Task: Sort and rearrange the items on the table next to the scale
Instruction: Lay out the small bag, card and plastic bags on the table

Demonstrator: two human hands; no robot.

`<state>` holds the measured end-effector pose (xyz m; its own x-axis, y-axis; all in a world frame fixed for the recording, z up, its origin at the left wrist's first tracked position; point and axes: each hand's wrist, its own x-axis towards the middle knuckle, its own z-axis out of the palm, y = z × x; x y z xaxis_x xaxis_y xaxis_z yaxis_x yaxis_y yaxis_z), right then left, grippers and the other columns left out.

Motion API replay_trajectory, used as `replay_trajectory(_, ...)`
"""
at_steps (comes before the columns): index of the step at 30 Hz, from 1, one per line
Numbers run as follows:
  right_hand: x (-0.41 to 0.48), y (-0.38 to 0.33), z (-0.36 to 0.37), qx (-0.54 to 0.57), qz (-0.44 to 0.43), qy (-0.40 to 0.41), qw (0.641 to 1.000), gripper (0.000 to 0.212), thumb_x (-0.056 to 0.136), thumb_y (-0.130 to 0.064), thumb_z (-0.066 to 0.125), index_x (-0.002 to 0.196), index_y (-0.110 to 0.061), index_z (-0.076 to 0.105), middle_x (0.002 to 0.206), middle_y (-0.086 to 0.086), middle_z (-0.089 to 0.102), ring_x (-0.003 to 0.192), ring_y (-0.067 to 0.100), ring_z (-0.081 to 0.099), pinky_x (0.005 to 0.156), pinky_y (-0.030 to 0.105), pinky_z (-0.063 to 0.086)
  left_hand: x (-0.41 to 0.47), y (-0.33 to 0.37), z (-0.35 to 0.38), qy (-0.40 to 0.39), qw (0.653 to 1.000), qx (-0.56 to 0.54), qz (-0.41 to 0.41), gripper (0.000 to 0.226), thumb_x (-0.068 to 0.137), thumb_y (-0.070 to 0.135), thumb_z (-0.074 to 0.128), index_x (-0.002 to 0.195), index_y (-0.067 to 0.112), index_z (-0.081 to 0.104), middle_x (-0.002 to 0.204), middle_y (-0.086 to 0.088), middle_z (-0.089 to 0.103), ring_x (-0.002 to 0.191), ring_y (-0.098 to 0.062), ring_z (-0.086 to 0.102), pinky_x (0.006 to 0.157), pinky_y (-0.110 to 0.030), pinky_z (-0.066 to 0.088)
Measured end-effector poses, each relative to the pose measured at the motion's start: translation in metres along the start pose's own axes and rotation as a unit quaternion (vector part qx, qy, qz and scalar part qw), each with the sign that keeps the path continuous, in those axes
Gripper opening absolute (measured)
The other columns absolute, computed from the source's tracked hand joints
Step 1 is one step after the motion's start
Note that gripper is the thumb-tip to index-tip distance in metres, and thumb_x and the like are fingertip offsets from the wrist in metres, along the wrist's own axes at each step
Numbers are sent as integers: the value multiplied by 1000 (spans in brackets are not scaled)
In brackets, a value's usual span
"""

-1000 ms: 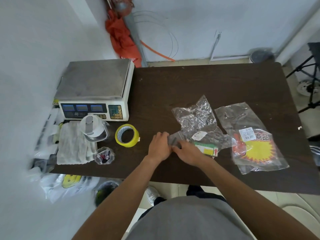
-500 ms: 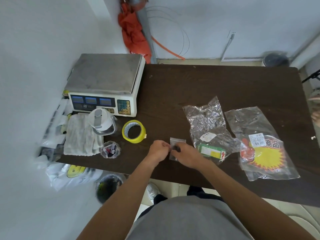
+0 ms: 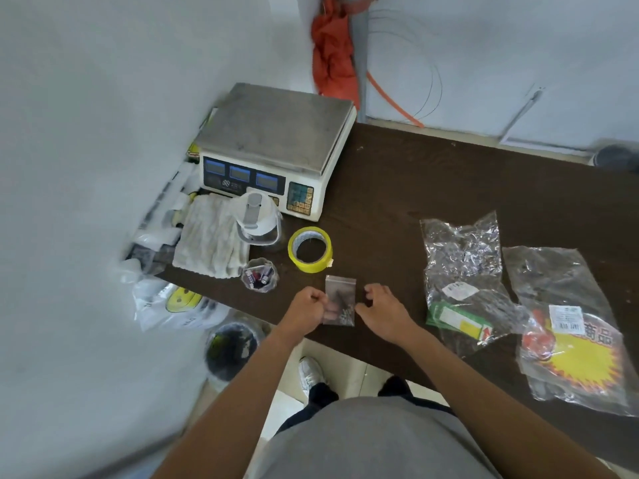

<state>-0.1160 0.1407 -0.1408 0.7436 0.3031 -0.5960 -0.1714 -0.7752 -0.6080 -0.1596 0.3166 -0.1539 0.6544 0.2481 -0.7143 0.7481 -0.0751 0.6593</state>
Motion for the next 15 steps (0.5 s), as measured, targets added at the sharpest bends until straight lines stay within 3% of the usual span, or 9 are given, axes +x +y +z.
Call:
replay_trajectory(3,1,-10,7,-31,-24,-40,998,54,94,-29,58,143,-13,44,138,8,51,124,25,54,106,35,39,-4,-2,-21,19,999,-42,-19,12,100,-5,42,105,2,51,103,-26,71,76,-28,71,64,-29,61)
replay_trajectory(6,1,-22,16,-57,-52,-78,994,54,94,-27,58,144,-14,44,138,7,50,122,21,56,105,31,40,1,-10,-40,49,999,4,-21,12,100,9,43,104,7,53,104,-18,74,88,-28,75,78,-39,60)
replay_trajectory(9,0,-33,27,-59,-78,-118,988,55,94,-27,58,145,-16,43,139,7,48,121,19,56,106,37,42,8,-17,-60,74,996,48,-5,18,96,21,43,100,13,59,99,-10,76,89,-26,75,87,-50,60)
replay_trajectory(15,-7,-57,44,-16,-73,-143,987,54,92,-27,61,143,-18,46,139,5,47,125,20,54,105,39,44,-5,-9,-72,87,984,156,22,26,96,27,49,120,18,57,114,-7,67,104,-25,65,92,-40,53)
